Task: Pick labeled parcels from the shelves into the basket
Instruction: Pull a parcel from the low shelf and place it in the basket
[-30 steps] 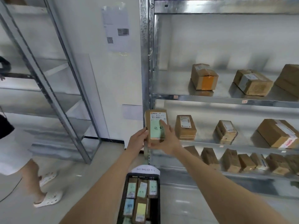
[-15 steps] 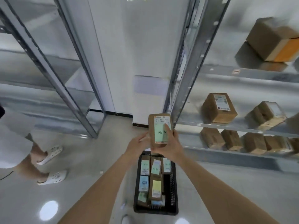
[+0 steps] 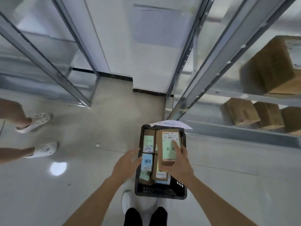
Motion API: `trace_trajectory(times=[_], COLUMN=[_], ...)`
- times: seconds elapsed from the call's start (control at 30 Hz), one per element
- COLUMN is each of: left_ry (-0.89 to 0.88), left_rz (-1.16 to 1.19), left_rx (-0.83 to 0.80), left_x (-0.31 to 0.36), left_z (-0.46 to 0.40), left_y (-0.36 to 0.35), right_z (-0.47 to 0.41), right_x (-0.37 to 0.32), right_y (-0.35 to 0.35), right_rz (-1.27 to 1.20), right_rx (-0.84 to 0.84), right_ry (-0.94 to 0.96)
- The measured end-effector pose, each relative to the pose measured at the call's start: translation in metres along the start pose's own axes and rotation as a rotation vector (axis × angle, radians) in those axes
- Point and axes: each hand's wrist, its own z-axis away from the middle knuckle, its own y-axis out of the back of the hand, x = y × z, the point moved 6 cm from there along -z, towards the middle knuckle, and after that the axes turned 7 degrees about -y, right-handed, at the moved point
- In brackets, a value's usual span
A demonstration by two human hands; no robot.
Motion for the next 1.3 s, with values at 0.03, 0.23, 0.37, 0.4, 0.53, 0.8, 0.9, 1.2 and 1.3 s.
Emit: trace_trajectory(times=[0.03,0.23,0.37,0.4,0.53,0.8,0.9,1.2,1.3], left_ry=[0.014,0.064,0.105,0.111,0.123,0.022,0.018,0.015,0.051], left_rz=[-0.024,-0.075,-0.083,-0.079,-0.057,-0.101,-0.105,-0.114,-0.085], left_rx=[-0.006,-0.034,-0.063,-0.07,-0.109,-0.201,-0.218,-0.263,-0.265], left_x=[-0.016,-0.087,-0.123,-0.129,-0.146,-0.154,-0.157,-0.183,-0.199], left_z=[-0.009,-0.052,-0.079,-0.086,-0.113,-0.163,-0.176,-0.192,-0.192], left_y=[-0.009,-0.062,-0.098,-0.108,-0.148,-0.221,-0.24,-0.269,-0.267], right_z=[-0.013,-0.077,-0.105,-0.111,-0.134,-0.174,-0.189,-0.213,-0.215], right_x=[0.01,0.097,0.174,0.189,0.223,0.256,0.266,0.276,0.285], right_y=[-0.011,-0.055,-0.074,-0.08,-0.102,-0.143,-0.156,-0.191,-0.202], right_rz=[-0.007,0.024,-0.011,-0.014,0.048,0.078,0.059,0.181,0.264], right_rx=[-0.004,0.034,0.045,0.053,0.052,0.086,0.116,0.176,0.192], right_ry=[-0.007,-0.111,-0.267,-0.279,-0.253,-0.146,-0.173,-0.156,-0.14])
